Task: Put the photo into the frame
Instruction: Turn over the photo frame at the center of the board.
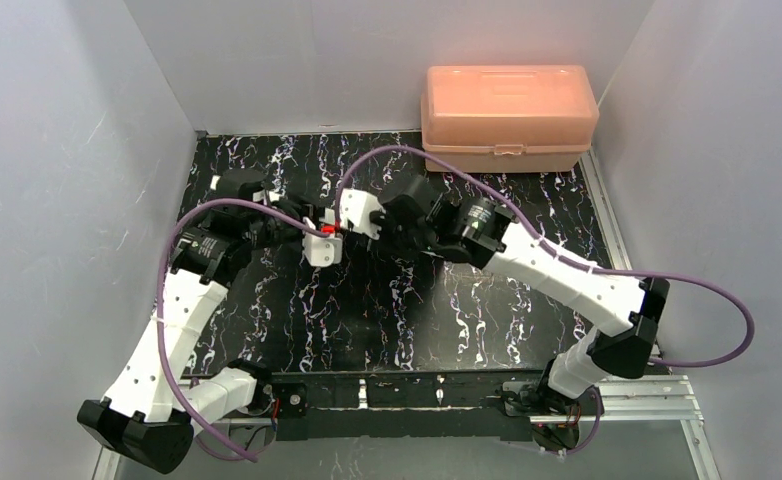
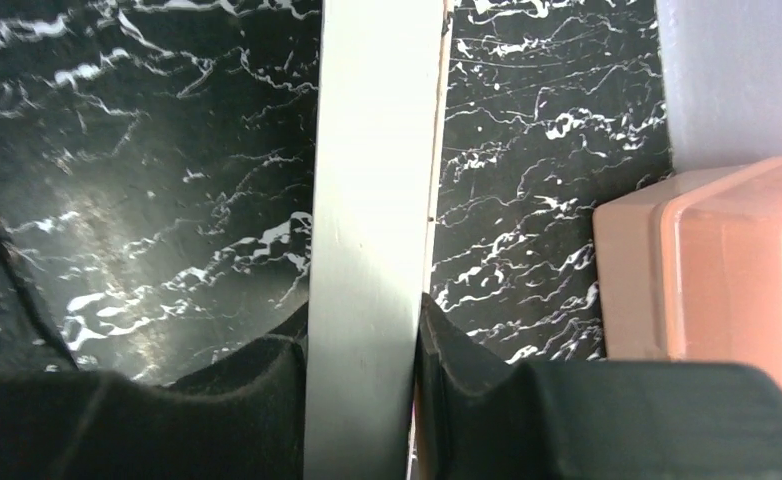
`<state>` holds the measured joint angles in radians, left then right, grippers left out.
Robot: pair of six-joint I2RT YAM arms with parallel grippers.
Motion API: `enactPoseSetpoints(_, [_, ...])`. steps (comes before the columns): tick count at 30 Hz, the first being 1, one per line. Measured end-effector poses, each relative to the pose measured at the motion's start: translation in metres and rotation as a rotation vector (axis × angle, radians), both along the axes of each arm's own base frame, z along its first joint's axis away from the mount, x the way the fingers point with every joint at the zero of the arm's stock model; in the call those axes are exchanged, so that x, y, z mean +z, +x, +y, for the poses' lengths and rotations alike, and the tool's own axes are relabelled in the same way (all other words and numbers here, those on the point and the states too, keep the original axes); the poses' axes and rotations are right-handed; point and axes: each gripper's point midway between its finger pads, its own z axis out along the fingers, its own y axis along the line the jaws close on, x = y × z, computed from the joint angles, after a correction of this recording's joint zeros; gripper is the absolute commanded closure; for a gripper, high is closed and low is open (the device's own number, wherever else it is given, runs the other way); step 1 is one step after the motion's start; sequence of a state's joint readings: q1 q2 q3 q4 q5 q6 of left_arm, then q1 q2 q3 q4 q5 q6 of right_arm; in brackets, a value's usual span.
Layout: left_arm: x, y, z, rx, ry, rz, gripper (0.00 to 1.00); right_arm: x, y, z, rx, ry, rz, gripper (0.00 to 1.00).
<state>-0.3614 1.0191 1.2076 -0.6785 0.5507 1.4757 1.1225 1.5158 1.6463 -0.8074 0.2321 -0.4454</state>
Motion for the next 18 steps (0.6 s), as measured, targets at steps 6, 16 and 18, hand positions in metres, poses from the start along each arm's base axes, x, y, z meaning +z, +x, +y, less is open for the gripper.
enactPoseSetpoints(6, [0.069,0.013,-0.008,0.047,-0.174,-0.1,0.01,0.023,0.018,0.013,-0.066,0.123,0.126,0.99])
enactPoseSetpoints(16, [0.137,0.064,0.037,0.333,-0.496,-0.007,0.02,0.043,0.09,-0.02,-0.24,0.327,0.296,0.99])
enactPoseSetpoints(18, [0.131,0.082,0.053,0.424,-0.546,0.066,0.02,0.046,0.108,-0.035,-0.308,0.383,0.33,0.99])
